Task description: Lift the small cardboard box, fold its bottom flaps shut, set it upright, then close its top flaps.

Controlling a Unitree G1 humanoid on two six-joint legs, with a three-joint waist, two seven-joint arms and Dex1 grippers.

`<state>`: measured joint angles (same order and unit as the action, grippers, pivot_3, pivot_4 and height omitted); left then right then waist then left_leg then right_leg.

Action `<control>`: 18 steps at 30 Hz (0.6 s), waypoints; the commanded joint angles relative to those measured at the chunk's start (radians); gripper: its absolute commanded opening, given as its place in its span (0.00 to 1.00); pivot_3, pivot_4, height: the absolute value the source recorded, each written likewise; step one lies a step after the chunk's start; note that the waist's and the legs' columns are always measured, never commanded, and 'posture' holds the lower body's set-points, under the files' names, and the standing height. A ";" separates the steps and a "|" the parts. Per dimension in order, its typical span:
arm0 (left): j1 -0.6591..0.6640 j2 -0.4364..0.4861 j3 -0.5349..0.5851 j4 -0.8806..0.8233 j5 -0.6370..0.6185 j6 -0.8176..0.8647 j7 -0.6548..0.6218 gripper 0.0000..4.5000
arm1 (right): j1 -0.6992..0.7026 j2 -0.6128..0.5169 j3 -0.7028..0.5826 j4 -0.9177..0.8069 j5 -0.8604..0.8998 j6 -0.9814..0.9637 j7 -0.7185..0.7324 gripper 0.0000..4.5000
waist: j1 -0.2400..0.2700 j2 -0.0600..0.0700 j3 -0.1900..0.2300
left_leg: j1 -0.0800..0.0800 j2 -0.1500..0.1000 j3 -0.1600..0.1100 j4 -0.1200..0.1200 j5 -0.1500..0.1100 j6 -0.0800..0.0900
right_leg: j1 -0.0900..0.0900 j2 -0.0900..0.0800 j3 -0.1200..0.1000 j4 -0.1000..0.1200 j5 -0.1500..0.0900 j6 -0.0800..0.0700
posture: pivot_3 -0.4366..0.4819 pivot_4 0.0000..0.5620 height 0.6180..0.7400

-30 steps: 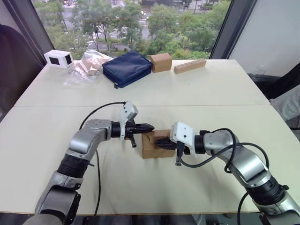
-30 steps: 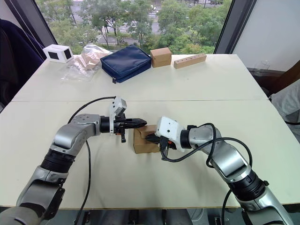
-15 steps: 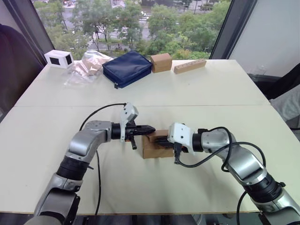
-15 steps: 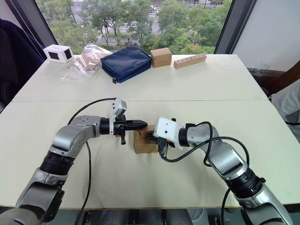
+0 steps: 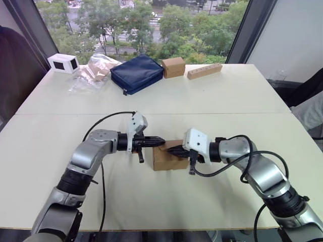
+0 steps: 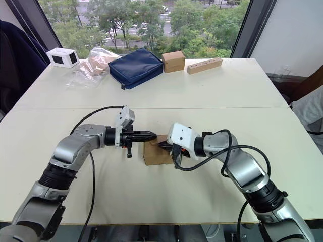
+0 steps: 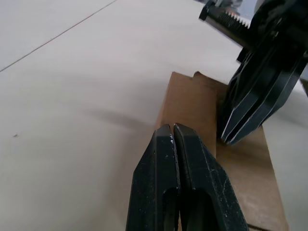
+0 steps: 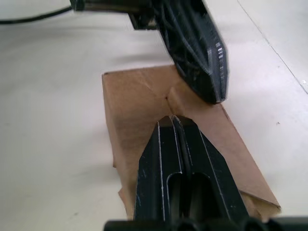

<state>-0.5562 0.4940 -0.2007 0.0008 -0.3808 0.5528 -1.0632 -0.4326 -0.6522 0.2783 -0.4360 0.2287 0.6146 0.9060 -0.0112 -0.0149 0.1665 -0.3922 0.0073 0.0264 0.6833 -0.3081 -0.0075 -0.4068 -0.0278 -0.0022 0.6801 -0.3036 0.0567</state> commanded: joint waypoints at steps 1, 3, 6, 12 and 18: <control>0.014 0.010 -0.024 -0.018 0.023 -0.021 -0.012 0.01 | 0.006 -0.015 -0.062 -0.040 0.049 0.014 0.009 0.00 | 0.000 0.000 0.000 | 0.000 0.000 0.000 0.000 0.000 0.000 | 0.000 0.000 0.000 0.000 0.000 0.000 | 0.48 0.27 1.00; 0.021 0.009 -0.025 -0.024 0.019 -0.021 -0.015 0.01 | 0.011 -0.019 -0.083 -0.036 0.065 0.021 0.010 0.00 | 0.000 0.000 0.000 | 0.000 0.000 0.000 0.000 0.000 0.000 | 0.000 0.000 0.000 0.000 0.000 0.000 | 0.48 0.27 1.00; 0.024 0.018 -0.016 -0.025 0.019 -0.024 -0.013 0.01 | 0.015 -0.017 -0.117 -0.015 0.081 0.022 0.001 0.00 | 0.000 0.000 0.000 | 0.000 0.000 0.000 0.000 0.000 0.000 | 0.000 0.000 0.000 0.000 0.000 0.000 | 0.48 0.27 1.00; -0.008 -0.007 0.115 -0.061 -0.154 0.117 0.003 0.01 | 0.002 -0.010 -0.142 0.038 0.074 -0.009 -0.020 0.00 | -0.001 0.000 0.000 | 0.000 0.000 0.000 0.000 0.000 0.000 | 0.000 0.000 0.000 0.000 0.000 0.000 | 0.48 0.27 1.00; -0.017 0.007 0.119 -0.142 -0.204 0.195 0.014 0.01 | -0.009 0.004 -0.108 0.068 0.056 -0.035 -0.025 0.00 | -0.001 0.000 0.000 | 0.000 0.000 0.000 0.000 0.000 0.000 | 0.000 0.000 0.000 0.000 0.000 0.000 | 0.48 0.27 1.00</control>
<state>-0.5571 0.4906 -0.0837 -0.0920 -0.5798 0.7460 -1.0574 -0.4194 -0.6569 0.1634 -0.3605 0.2905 0.6010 0.8855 -0.0121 -0.0150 0.1666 -0.3926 0.0073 0.0264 0.6832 -0.3082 -0.0074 -0.4071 -0.0278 -0.0022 0.6801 -0.3036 0.0568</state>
